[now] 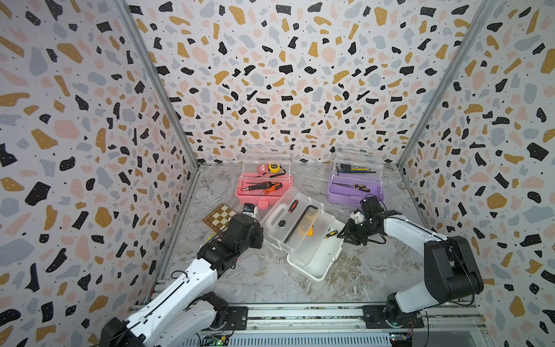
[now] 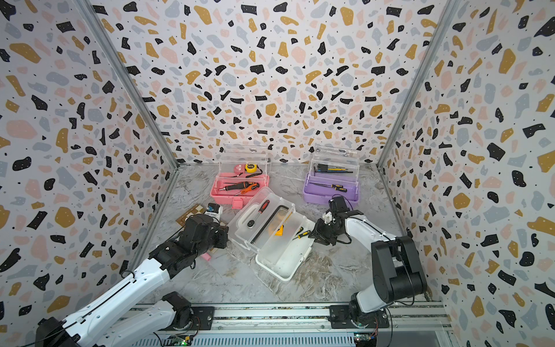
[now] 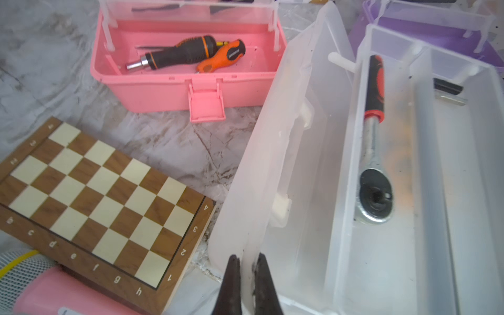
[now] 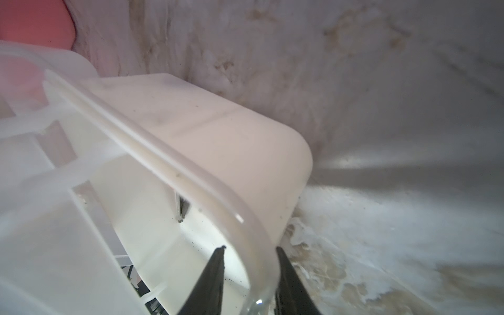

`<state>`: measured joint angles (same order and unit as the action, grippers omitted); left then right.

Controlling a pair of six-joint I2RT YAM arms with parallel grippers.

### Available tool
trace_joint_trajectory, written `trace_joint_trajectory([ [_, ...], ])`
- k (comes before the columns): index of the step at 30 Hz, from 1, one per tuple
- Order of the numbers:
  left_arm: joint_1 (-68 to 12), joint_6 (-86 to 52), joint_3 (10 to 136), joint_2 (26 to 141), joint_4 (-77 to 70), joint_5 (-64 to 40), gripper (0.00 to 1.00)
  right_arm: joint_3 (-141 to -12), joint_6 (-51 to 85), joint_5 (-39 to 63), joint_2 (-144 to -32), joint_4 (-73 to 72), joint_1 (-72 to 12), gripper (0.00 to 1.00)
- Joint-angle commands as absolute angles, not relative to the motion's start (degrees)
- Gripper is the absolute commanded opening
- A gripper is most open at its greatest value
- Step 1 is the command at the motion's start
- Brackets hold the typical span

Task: Close toolboxes
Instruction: Close the toolbox lid.

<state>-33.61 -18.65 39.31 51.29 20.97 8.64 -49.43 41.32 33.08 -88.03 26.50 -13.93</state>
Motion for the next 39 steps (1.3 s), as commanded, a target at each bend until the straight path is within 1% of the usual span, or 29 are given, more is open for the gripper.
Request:
trace_joint_trajectory([
  [1,-38.8,-11.2,43.3,50.0,14.8,4.9,0.0,-53.6,42.8,38.1,-90.1,16.6,-15.5,0.32],
  [7,-46.9,-6.9,44.4,51.5,13.4,10.0,0.0,-56.1,43.9,38.4,-93.7,13.4,-17.2,0.32],
  [11,-50.7,-6.3,43.9,53.2,12.2,11.7,0.0,-57.1,44.5,38.0,-95.1,12.0,-17.4,0.32],
  [18,-60.3,-4.5,44.1,54.8,11.1,17.8,0.0,-57.3,46.9,38.4,-97.4,7.7,-17.5,0.33],
  [19,-61.1,-4.6,44.2,55.1,11.1,18.3,0.03,-57.2,47.1,38.3,-97.5,7.4,-17.5,0.33],
  [20,-61.8,-4.9,44.3,55.3,11.2,18.5,0.09,-57.1,47.0,38.2,-97.5,7.2,-17.5,0.33],
  [24,-62.6,-7.7,45.2,56.1,12.6,17.8,0.46,-56.5,47.1,37.4,-96.8,7.5,-17.5,0.34],
  [25,-62.6,-8.4,45.5,56.4,13.0,17.4,0.53,-56.3,47.1,37.1,-96.5,7.6,-17.5,0.34],
  [27,-62.6,-9.7,46.4,57.2,13.6,16.6,0.62,-55.8,47.0,36.5,-95.7,8.0,-17.5,0.35],
  [28,-62.6,-10.5,47.0,57.6,14.0,16.3,0.66,-55.6,47.0,36.2,-95.2,8.1,-17.5,0.35],
  [31,-62.6,-12.6,48.1,58.9,14.2,15.6,0.71,-55.5,46.2,35.6,-94.1,9.7,-17.4,0.36],
  [36,-62.6,-16.8,49.9,62.7,14.2,15.0,0.75,-55.0,43.7,33.7,-90.7,14.2,-16.6,0.38],
  [39,-62.3,-19.5,51.5,65.7,14.1,15.2,0.81,-54.8,42.0,33.1,-87.9,17.7,-15.5,0.39],
])
